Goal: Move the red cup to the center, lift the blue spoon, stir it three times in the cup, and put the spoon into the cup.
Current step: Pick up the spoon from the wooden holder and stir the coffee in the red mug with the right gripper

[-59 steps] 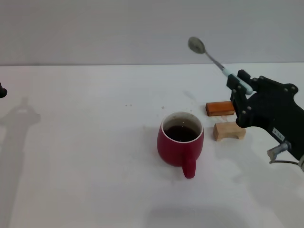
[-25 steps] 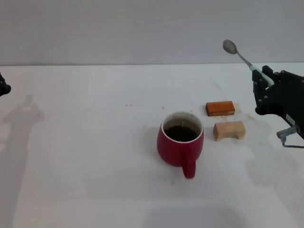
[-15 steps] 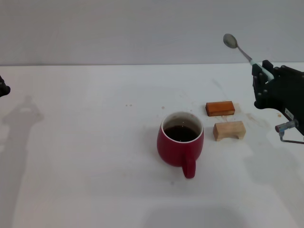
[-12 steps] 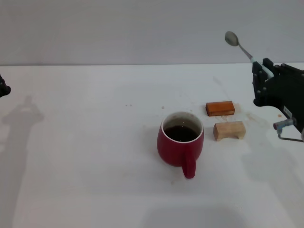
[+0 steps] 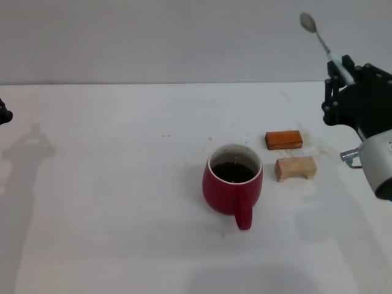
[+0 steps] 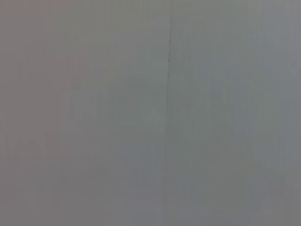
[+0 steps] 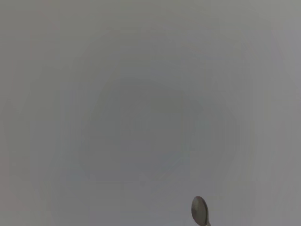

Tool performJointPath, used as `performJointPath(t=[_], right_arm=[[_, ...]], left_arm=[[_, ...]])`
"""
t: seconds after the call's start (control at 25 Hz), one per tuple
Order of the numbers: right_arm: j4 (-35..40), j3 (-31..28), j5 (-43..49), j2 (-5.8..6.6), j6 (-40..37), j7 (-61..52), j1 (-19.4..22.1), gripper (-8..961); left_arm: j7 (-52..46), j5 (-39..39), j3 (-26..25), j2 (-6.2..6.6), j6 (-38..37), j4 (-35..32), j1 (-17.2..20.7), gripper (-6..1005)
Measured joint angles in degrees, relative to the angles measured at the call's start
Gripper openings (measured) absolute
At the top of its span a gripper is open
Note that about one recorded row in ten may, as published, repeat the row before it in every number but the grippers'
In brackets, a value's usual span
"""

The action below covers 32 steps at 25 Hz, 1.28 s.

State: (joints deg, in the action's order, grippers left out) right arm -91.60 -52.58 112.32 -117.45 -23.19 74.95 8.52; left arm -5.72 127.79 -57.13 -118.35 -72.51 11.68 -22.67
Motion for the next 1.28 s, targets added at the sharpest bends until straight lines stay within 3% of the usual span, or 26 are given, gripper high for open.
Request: performJointPath(t=[0.04, 0.08, 0.12, 0.16, 0.24, 0.28, 0.32, 0.4, 0.44, 0.48, 0.52, 0.56, 0.64, 0.68, 0.72, 0.76, 0.84, 0.88, 1.04, 1.08, 1.24, 1.28], right_arm=[[2.02, 2.2, 3.65, 0.92, -4.98, -4.38, -1.08, 135], [2.02, 2.2, 3.65, 0.92, -4.98, -4.38, -1.08, 135], [5.59, 5.01, 13.02, 2.23, -13.59, -15.2, -2.12, 135], [5.59, 5.01, 13.02, 2.23, -13.59, -15.2, -2.12, 135], [10.71, 6.51, 25.88, 3.27, -23.91, -33.13, -2.11, 135], [10.71, 6.51, 25.88, 3.27, -23.91, -33.13, -2.11, 135], [12.91, 5.94, 32.55, 3.89, -28.37, -44.57, -1.49, 135], [13.32, 5.48, 35.01, 4.34, -29.52, -49.93, -1.17, 135], [13.09, 4.7, 38.24, 5.92, -29.84, -59.13, -0.72, 135], [13.09, 4.7, 38.24, 5.92, -29.84, -59.13, -0.72, 135], [11.79, 4.13, 40.47, 7.88, -28.48, -66.93, -0.49, 135], [11.79, 4.13, 40.47, 7.88, -28.48, -66.93, -0.49, 135], [6.62, 3.18, 41.59, 10.46, -20.58, -71.97, 0.29, 135], [6.62, 3.18, 41.59, 10.46, -20.58, -71.97, 0.29, 135], [2.47, 2.18, 41.79, 11.14, -12.7, -72.05, 1.27, 135], [2.47, 2.18, 41.79, 11.14, -12.7, -72.05, 1.27, 135], [-4.07, -0.16, 43.59, 11.45, -0.98, -71.98, 2.83, 135], [-4.07, -0.16, 43.59, 11.45, -0.98, -71.98, 2.83, 135], [-13.77, -3.71, 47.66, 10.48, 17.27, -71.9, 4.07, 134], [-13.77, -3.71, 47.66, 10.48, 17.27, -71.9, 4.07, 134], [-20.33, -5.23, 49.02, 10.03, 31.4, -70.81, 2.58, 134], [-20.33, -5.23, 49.02, 10.03, 31.4, -70.81, 2.58, 134]], left_arm=[[0.0, 0.0, 0.0, 0.04, 0.0, -0.23, -0.1, 53], [0.0, 0.0, 0.0, 0.04, 0.0, -0.23, -0.1, 53], [0.0, 0.0, 0.0, 0.05, 0.0, -0.31, -0.17, 53], [0.0, 0.01, 0.0, 0.05, 0.0, -0.38, -0.26, 54], [0.0, 0.01, 0.0, 0.05, 0.0, -0.43, -0.31, 54], [0.0, 0.01, 0.0, 0.05, 0.0, -0.43, -0.31, 54], [0.0, 0.05, 0.0, 0.05, 0.02, -0.44, -0.33, 54], [0.0, 0.06, 0.0, 0.06, 0.03, -0.44, -0.33, 54], [0.0, 0.07, 0.0, 0.1, 0.04, -0.44, -0.34, 54], [0.0, 0.07, 0.0, 0.1, 0.04, -0.44, -0.34, 54], [0.0, 0.08, 0.0, 0.12, 0.05, -0.44, -0.35, 54], [0.0, 0.1, 0.0, 0.14, 0.06, -0.44, -0.35, 55], [0.0, 0.08, 0.01, 0.14, 0.08, -0.44, -0.35, 55], [0.0, 0.08, 0.01, 0.14, 0.08, -0.44, -0.35, 55], [0.0, 0.11, 0.03, 0.14, 0.08, -0.44, -0.36, 55], [0.0, 0.09, 0.05, 0.14, 0.07, -0.43, -0.36, 55], [0.0, 0.1, 0.1, 0.09, 0.05, -0.34, -0.35, 55], [0.0, 0.09, 0.12, 0.07, 0.05, -0.3, -0.36, 55], [0.0, 0.09, 0.26, -0.03, 0.04, -0.1, -0.35, 56], [0.0, 0.09, 0.26, -0.03, 0.04, -0.1, -0.35, 56], [0.0, 0.09, 0.28, -0.04, 0.03, 0.01, -0.35, 56], [0.0, 0.11, 0.27, -0.04, 0.03, 0.01, -0.35, 56]])
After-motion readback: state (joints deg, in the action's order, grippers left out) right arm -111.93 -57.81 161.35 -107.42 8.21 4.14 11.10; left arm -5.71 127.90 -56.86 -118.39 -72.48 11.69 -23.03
